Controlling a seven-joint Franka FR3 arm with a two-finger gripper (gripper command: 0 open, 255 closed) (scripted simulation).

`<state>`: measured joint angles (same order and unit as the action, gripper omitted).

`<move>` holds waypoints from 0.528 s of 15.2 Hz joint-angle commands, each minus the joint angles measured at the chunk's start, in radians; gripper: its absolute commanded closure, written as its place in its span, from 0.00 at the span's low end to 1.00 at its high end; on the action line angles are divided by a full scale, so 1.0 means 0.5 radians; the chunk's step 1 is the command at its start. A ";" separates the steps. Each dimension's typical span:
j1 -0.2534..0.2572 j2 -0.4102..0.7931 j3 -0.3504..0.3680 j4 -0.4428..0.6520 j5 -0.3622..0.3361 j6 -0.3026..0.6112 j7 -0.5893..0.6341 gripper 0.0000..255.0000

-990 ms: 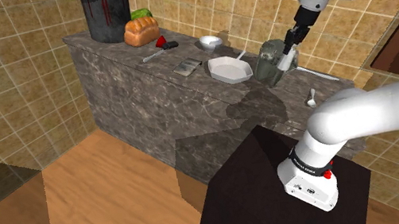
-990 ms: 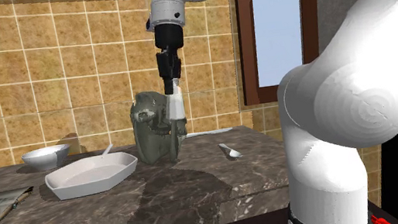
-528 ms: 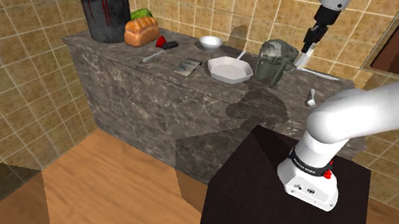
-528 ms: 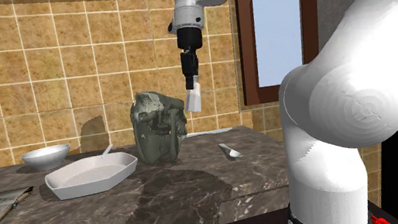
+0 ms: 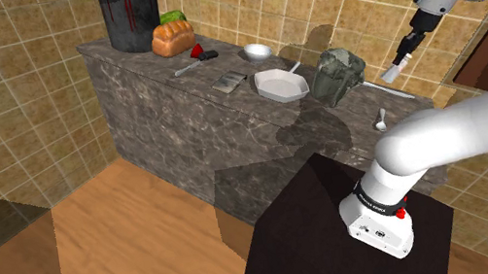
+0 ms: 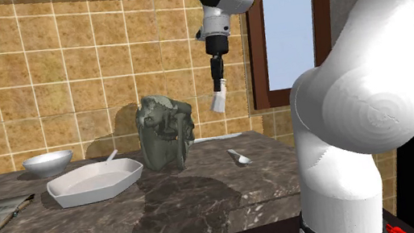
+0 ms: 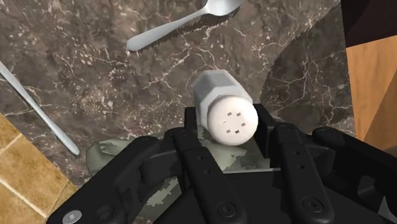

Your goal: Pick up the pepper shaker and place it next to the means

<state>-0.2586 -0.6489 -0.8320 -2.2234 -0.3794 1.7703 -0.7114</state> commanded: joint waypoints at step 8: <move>0.291 0.360 -0.671 0.517 0.079 -0.010 -0.523 1.00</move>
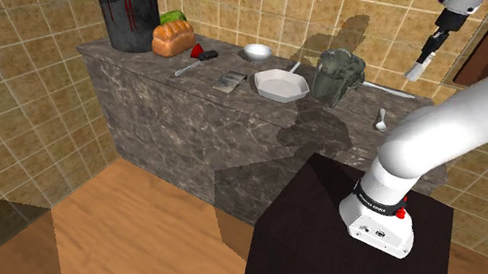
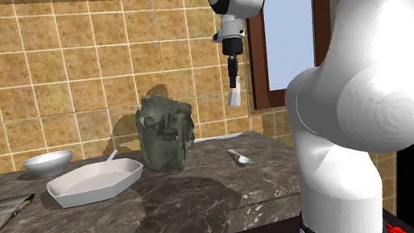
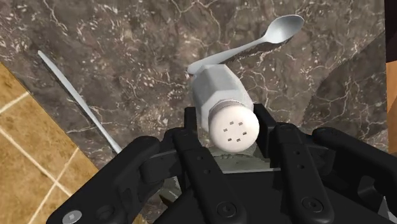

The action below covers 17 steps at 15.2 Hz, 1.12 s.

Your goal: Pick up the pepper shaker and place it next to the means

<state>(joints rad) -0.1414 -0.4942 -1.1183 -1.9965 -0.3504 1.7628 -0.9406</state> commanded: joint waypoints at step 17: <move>1.558 -0.297 -1.652 1.287 -0.293 -0.312 -0.448 1.00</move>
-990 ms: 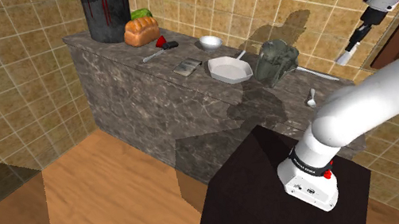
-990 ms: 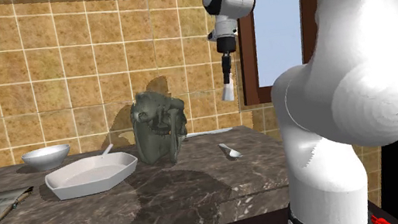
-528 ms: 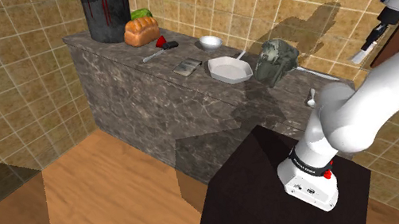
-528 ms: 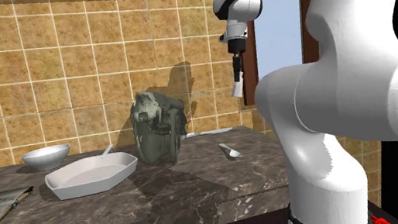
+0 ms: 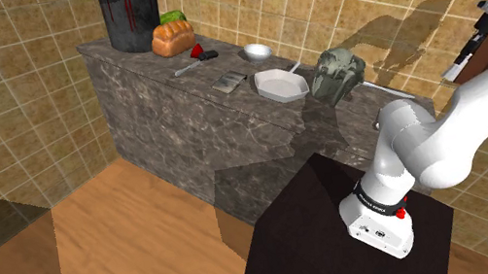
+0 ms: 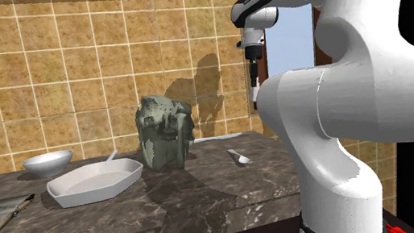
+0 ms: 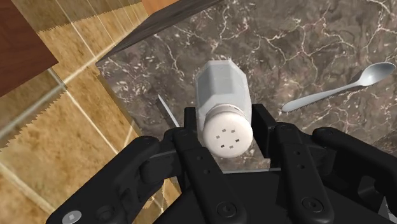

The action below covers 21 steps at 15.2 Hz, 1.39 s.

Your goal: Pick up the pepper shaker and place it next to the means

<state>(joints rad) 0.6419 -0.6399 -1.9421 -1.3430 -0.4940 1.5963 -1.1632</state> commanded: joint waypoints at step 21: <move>-0.104 -0.129 -0.093 -0.485 -0.138 0.505 0.076 1.00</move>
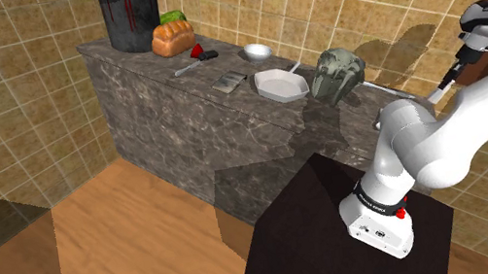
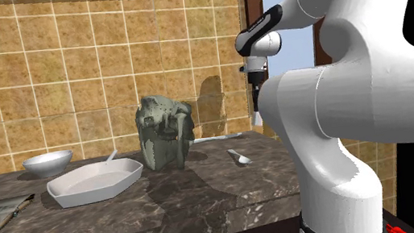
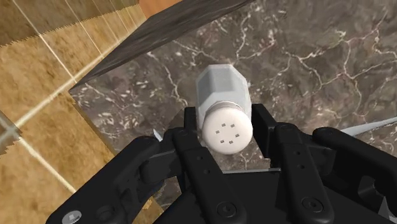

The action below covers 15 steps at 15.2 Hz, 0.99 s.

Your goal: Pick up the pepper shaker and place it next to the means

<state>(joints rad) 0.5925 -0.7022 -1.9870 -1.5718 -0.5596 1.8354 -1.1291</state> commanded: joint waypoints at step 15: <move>0.014 -0.084 -0.080 -0.136 -0.089 0.189 0.045 1.00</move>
<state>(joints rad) 0.5993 -0.7445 -2.0272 -1.6399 -0.6041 1.9295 -1.1067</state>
